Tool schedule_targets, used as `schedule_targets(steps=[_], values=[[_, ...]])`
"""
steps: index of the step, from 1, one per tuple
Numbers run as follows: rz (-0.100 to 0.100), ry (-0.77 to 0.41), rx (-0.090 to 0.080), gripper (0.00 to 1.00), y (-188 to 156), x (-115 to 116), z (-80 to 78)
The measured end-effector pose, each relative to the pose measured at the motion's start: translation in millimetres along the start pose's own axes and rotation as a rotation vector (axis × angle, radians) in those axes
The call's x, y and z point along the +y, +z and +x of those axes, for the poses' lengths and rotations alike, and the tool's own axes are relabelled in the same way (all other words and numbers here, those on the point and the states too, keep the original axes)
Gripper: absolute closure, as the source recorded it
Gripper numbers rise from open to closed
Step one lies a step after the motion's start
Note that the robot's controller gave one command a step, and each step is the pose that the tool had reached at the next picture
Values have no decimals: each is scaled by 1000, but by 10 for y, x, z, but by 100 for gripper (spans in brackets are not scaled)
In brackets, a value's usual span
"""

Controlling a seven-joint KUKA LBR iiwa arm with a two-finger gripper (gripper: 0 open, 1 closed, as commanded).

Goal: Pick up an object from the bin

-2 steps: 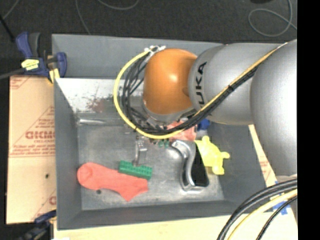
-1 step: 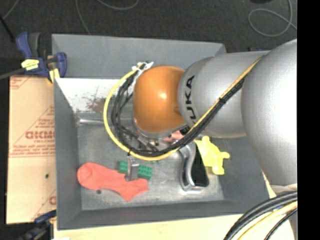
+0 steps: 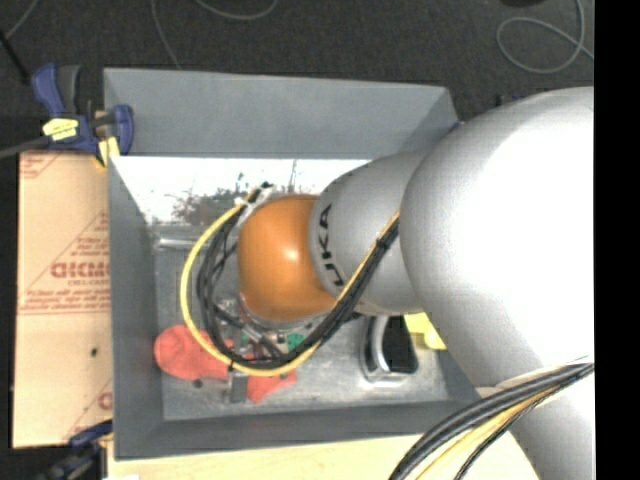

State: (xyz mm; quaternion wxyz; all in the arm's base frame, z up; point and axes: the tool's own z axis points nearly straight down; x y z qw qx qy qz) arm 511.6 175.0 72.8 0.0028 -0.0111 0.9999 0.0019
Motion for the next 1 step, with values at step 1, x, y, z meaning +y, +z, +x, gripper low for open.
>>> schedule_targets(steps=[1], values=[[3, -197, -2, 100, 27, 428, -5]])
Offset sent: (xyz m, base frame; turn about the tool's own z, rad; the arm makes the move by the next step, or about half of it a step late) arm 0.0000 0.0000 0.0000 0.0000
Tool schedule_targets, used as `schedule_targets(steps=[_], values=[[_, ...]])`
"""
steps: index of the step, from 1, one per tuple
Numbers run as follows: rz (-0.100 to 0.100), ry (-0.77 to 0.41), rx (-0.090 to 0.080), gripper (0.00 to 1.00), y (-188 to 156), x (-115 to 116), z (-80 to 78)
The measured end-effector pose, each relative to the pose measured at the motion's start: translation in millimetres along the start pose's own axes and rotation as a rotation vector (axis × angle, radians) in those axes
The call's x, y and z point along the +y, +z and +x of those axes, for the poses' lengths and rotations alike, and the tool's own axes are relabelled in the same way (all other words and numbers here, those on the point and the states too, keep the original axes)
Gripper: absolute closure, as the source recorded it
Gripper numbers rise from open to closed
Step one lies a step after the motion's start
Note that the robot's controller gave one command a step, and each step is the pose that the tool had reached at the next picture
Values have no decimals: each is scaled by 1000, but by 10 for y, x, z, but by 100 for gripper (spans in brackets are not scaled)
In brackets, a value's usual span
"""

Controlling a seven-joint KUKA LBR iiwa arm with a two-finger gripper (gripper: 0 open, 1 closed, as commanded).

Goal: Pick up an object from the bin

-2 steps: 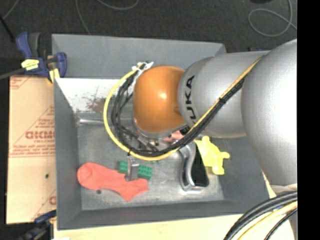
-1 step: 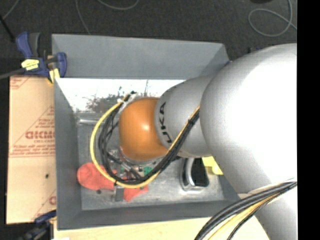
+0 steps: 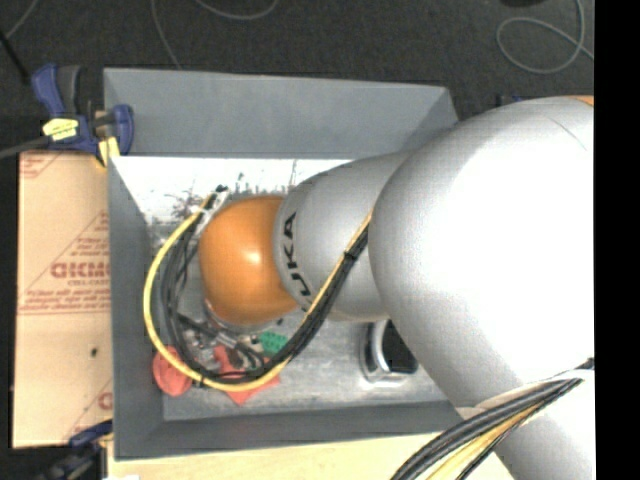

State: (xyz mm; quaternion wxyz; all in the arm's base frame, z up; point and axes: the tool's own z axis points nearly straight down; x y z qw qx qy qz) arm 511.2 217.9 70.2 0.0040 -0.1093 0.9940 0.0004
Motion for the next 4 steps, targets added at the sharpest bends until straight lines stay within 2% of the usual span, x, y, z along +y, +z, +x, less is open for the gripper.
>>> schedule_targets(steps=[2, 4], values=[[0, 1, 2, 100, -38, -2, 9], [1, 2, 1, 100, -323, -6, 1]])
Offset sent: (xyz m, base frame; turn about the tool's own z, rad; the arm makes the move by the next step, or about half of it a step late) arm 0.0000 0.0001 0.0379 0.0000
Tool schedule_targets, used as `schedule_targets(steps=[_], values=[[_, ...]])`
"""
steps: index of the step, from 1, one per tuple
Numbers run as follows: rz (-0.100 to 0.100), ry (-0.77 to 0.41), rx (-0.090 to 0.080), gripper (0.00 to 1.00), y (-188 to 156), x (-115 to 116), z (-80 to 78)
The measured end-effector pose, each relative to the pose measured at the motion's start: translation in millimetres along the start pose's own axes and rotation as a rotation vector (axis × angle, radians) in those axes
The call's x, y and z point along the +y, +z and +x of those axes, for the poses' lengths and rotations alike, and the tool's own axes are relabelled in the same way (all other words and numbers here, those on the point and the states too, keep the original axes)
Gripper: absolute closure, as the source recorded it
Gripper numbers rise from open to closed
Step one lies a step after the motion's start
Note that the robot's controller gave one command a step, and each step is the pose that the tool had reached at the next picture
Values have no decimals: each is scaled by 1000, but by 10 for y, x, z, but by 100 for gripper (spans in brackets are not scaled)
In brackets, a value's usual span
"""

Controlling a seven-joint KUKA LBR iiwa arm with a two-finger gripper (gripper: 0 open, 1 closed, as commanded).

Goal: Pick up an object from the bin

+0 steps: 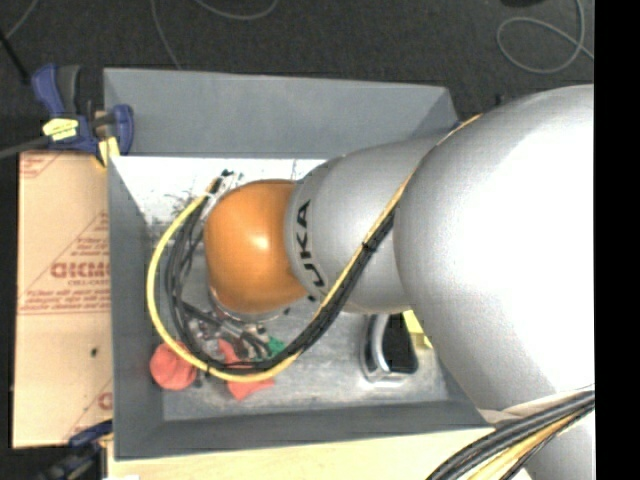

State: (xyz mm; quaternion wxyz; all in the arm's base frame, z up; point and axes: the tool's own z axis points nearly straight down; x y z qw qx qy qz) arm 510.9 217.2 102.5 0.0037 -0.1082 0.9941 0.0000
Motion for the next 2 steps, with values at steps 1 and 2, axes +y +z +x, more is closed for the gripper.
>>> schedule_targets(steps=[1, 2], values=[[0, 1, -2, 100, -101, -2, -6], [-1, 2, -5, 100, -141, -1, -13]])
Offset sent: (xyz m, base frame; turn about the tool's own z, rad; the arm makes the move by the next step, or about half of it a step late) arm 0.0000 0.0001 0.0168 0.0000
